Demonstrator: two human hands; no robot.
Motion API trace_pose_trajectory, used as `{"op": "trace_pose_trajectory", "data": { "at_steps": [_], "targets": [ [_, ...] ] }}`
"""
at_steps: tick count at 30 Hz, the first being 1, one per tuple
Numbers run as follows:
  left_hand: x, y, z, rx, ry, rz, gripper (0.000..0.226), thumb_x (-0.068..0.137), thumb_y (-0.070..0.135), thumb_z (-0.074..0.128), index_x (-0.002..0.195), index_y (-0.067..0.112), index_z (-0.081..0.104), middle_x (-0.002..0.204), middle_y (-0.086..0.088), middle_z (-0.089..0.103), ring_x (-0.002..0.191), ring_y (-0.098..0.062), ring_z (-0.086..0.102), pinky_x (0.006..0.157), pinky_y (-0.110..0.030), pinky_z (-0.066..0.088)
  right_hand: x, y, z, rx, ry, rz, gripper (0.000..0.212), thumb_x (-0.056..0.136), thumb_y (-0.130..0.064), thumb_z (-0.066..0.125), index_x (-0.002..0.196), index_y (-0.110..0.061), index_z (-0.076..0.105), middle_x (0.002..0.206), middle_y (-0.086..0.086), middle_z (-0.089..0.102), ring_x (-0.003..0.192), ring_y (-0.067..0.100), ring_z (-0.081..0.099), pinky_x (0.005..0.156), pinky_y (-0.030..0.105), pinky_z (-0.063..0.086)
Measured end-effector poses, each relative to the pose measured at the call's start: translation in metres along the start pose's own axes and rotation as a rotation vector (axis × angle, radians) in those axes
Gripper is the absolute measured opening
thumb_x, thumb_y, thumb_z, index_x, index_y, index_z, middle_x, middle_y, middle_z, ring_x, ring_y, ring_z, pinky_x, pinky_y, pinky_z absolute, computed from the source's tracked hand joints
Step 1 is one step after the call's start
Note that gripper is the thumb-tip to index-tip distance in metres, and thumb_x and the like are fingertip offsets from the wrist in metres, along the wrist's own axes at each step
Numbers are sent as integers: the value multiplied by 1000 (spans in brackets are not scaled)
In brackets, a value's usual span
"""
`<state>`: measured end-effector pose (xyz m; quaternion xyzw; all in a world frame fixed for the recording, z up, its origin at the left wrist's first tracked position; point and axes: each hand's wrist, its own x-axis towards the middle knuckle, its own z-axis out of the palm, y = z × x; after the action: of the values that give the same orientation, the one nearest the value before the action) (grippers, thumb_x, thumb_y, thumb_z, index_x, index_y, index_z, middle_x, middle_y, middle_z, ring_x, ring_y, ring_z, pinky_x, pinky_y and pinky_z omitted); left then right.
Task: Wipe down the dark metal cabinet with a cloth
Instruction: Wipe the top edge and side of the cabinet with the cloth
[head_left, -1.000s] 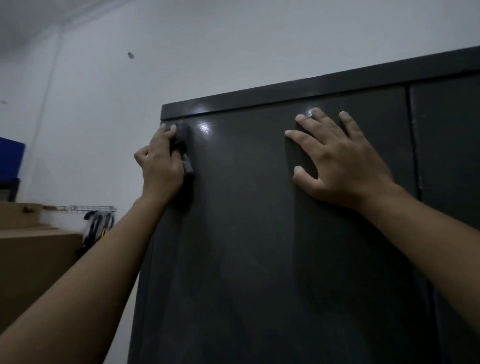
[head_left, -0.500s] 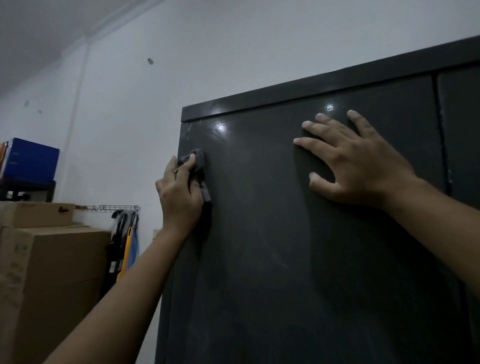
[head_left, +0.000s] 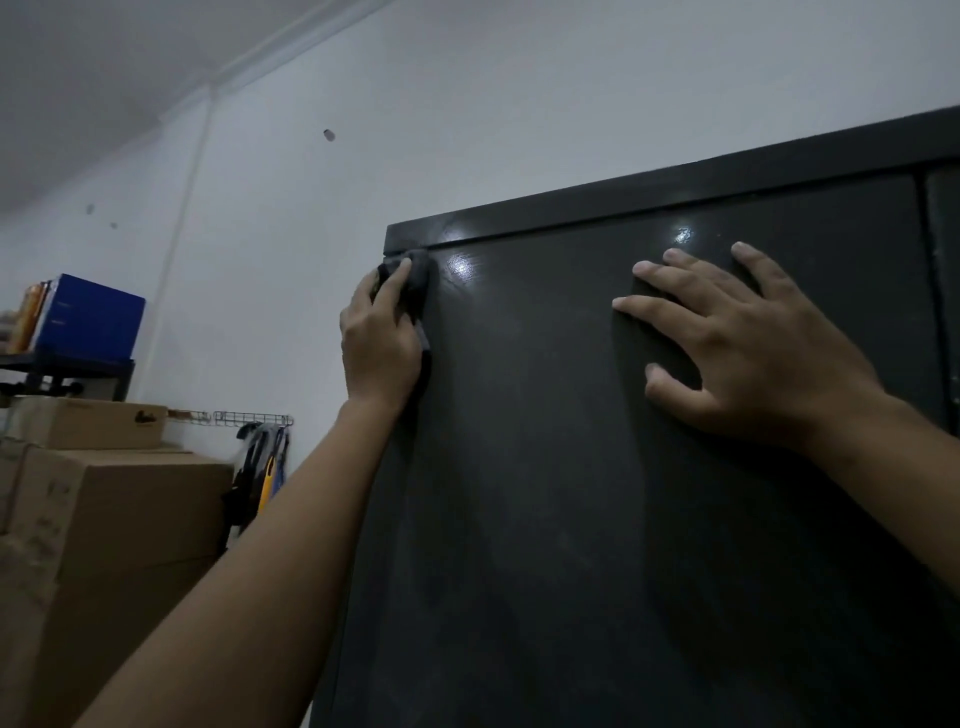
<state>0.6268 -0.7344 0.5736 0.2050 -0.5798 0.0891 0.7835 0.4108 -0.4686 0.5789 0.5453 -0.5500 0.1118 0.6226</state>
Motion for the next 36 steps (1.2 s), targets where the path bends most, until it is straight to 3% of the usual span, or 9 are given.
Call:
{"op": "trace_pose_trajectory", "data": {
  "at_steps": [7, 11, 17, 20, 25, 28, 31, 34, 36],
  "targets": [
    [-33, -22, -27, 83, -85, -81, 54, 95, 9, 50, 145, 29, 49, 137, -16, 49, 124, -37, 44, 104, -41, 37, 0, -3, -1, -20, -12, 17, 70, 84, -57, 32, 144, -27, 50, 157, 4, 40, 147, 22, 34, 119, 56, 19],
    [-8, -16, -27, 96, -115, -103, 54, 93, 9, 52, 144, 24, 50, 126, -20, 59, 121, -36, 48, 106, -40, 34, 0, -3, -1, -4, -31, 22, 70, 84, -58, 31, 145, -27, 49, 157, 4, 39, 147, 22, 32, 120, 56, 18],
    [42, 5, -12, 55, -62, -161, 53, 91, 12, 52, 142, 22, 53, 128, -16, 64, 123, -35, 52, 106, -40, 39, 0, -1, 0, 5, -28, 16, 71, 84, -59, 30, 146, -28, 48, 158, 3, 37, 148, 21, 31, 120, 55, 17],
    [27, 34, 2, 22, -31, -34, 53, 89, 11, 53, 141, 22, 55, 129, -20, 60, 121, -36, 53, 105, -36, 36, 1, 0, 0, 17, -24, 10, 70, 85, -58, 30, 146, -28, 47, 158, 3, 37, 148, 21, 30, 120, 55, 17],
    [-44, 64, 4, -85, -87, 171, 65, 76, 10, 53, 137, 30, 58, 136, -10, 55, 113, -31, 52, 99, -25, 33, 0, 2, 2, 16, -11, 8, 70, 85, -59, 31, 146, -29, 47, 158, 2, 37, 148, 20, 30, 121, 54, 16],
    [-94, 57, -9, -112, -182, 297, 64, 80, 6, 59, 140, 32, 55, 146, -6, 48, 120, -26, 49, 103, -36, 41, 1, 1, 0, 11, -22, 6, 73, 84, -59, 30, 147, -27, 46, 159, 4, 36, 149, 22, 29, 120, 56, 16],
    [-128, 36, -22, -89, -214, 482, 58, 87, 6, 56, 138, 34, 53, 148, -6, 47, 119, -25, 52, 96, -47, 47, 1, -2, 1, -2, -40, -2, 74, 83, -60, 30, 148, -26, 45, 159, 5, 36, 149, 23, 29, 120, 57, 16],
    [-118, 18, -31, 21, -203, 679, 61, 86, 4, 62, 137, 36, 53, 147, -4, 50, 117, -25, 58, 90, -49, 46, 0, -1, 0, 1, -64, -60, 73, 84, -59, 31, 148, -27, 45, 159, 2, 36, 149, 21, 29, 121, 55, 15],
    [-93, 4, -30, 92, -178, 644, 65, 85, 3, 58, 138, 39, 51, 147, -2, 50, 112, -28, 60, 87, -47, 48, -1, 0, 0, 4, -87, -117, 71, 84, -58, 30, 149, -31, 44, 160, -1, 35, 150, 17, 26, 122, 52, 12]
  ]
}}
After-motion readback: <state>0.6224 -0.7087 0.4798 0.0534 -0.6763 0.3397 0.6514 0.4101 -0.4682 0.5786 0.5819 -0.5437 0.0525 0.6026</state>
